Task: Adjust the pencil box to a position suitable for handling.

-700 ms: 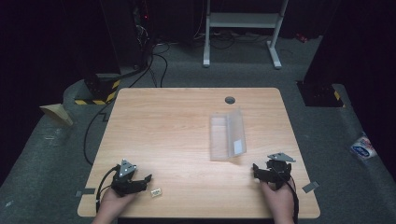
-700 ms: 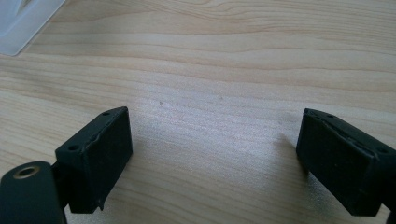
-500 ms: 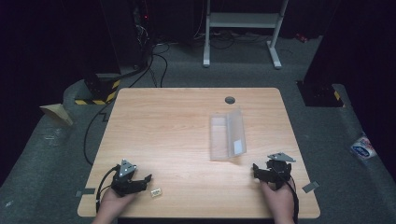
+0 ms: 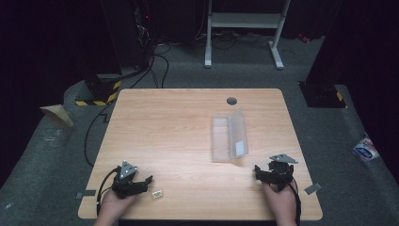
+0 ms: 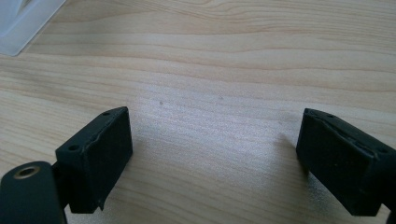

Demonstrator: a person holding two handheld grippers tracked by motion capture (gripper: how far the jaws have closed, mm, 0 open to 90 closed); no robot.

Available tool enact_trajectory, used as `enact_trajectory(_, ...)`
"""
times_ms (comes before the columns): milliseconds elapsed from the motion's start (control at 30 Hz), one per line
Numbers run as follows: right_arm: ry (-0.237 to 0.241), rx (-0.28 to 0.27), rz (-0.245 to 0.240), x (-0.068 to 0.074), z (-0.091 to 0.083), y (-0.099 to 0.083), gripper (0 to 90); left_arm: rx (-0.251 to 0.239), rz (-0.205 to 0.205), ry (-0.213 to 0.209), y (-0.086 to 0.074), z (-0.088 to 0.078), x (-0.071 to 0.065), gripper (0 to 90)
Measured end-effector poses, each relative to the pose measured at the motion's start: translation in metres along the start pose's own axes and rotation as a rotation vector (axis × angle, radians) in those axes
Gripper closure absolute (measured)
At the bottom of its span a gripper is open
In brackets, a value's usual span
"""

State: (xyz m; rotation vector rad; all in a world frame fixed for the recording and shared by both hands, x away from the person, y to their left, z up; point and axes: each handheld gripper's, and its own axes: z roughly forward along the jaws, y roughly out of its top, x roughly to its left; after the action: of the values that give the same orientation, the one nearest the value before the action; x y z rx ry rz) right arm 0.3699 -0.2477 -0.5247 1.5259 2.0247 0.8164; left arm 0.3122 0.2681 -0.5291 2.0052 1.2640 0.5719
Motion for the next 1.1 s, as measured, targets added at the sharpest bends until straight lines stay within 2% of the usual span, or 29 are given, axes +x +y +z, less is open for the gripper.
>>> enact_trajectory(333,0.003,-0.003,-0.001,0.000,0.000,0.000,11.3,0.000,-0.005,0.008,0.000,0.000,-0.001,22.7)
enact_trajectory(367,0.001,-0.003,0.007,0.001,-0.001,0.000,12.7,0.000,-0.006,0.007,0.000,0.000,-0.001,22.6)
enact_trajectory(433,0.006,-0.013,-0.018,0.001,-0.002,-0.002,15.4,0.001,-0.006,0.004,0.000,0.000,0.000,22.2)
enact_trajectory(467,0.007,-0.011,-0.006,0.003,-0.003,-0.002,15.3,0.001,-0.006,0.003,0.000,0.000,0.000,22.0)
enact_trajectory(533,0.009,-0.008,-0.011,0.004,-0.003,-0.002,15.7,0.000,-0.006,0.003,0.000,0.001,0.000,21.7)
enact_trajectory(667,0.024,-0.005,-0.028,0.007,-0.006,-0.002,22.6,0.000,-0.003,0.004,0.000,0.001,0.000,21.4)
enact_trajectory(733,0.020,-0.019,-0.046,0.009,-0.009,-0.001,25.5,0.000,-0.002,0.004,0.000,0.001,0.000,21.4)
enact_trajectory(800,0.038,-0.031,-0.036,0.010,-0.013,0.001,27.8,0.000,-0.003,0.003,0.000,0.001,0.000,21.4)
enact_trajectory(967,0.048,-0.085,-0.043,0.019,-0.024,0.004,35.1,0.000,-0.002,0.004,0.000,0.001,0.000,21.4)
enact_trajectory(1033,0.081,-0.123,-0.052,0.025,-0.033,0.010,41.3,0.001,-0.004,0.004,0.000,0.001,0.000,21.1)
enact_trajectory(1100,0.098,-0.140,-0.039,0.028,-0.038,0.015,41.5,0.002,-0.003,0.004,0.000,0.001,0.000,20.9)
